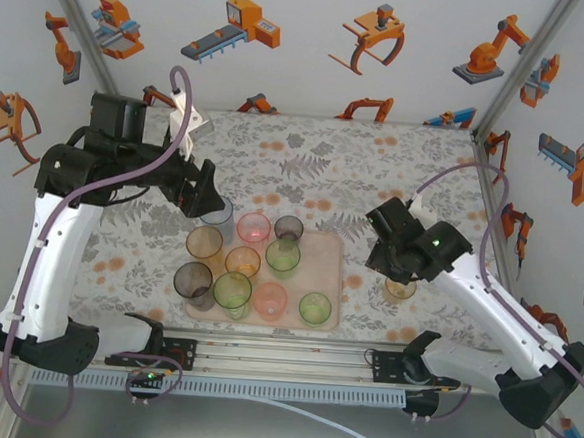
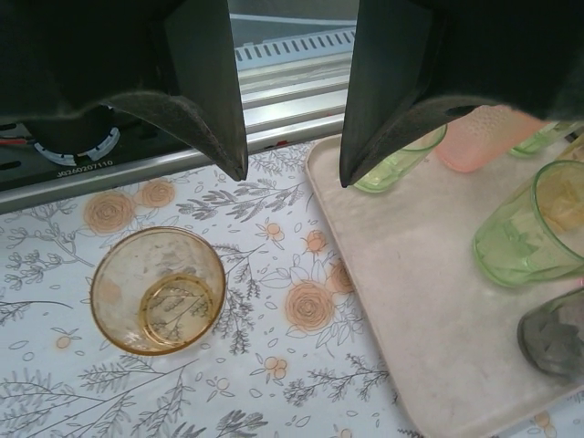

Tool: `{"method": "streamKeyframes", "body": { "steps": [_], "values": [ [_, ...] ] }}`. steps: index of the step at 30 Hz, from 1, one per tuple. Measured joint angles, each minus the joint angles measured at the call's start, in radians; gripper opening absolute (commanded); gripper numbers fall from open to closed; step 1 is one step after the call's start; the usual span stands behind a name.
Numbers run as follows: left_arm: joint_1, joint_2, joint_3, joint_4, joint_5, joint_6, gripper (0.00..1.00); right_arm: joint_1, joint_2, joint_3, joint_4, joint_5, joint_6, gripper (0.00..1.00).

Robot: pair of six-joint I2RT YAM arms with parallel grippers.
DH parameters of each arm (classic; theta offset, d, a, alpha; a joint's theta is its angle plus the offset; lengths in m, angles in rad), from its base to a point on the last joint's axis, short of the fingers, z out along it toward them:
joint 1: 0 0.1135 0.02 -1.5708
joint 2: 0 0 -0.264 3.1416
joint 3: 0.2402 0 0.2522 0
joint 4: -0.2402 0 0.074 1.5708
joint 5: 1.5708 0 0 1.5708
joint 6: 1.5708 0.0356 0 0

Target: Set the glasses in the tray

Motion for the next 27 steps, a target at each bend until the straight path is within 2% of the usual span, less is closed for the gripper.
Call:
{"method": "streamKeyframes", "body": {
  "steps": [2, 5, 18, 27],
  "values": [
    [0.000, -0.013, 0.000, 0.001, -0.005, 0.006, 0.90, -0.024, -0.025, 0.000, -0.021, 0.011, -0.003, 0.45],
    [0.000, -0.026, -0.001, 0.002, -0.012, 0.003, 0.99, -0.062, -0.044, 0.001, -0.058, 0.020, -0.013, 0.45],
    [0.000, -0.032, -0.003, 0.002, -0.012, -0.007, 0.97, -0.113, -0.115, 0.023, -0.156, 0.039, -0.048, 0.49],
    [-0.001, -0.022, -0.003, 0.002, -0.012, -0.009, 0.97, -0.292, -0.002, 0.077, -0.164, -0.044, -0.202, 0.55]
  ]
}}
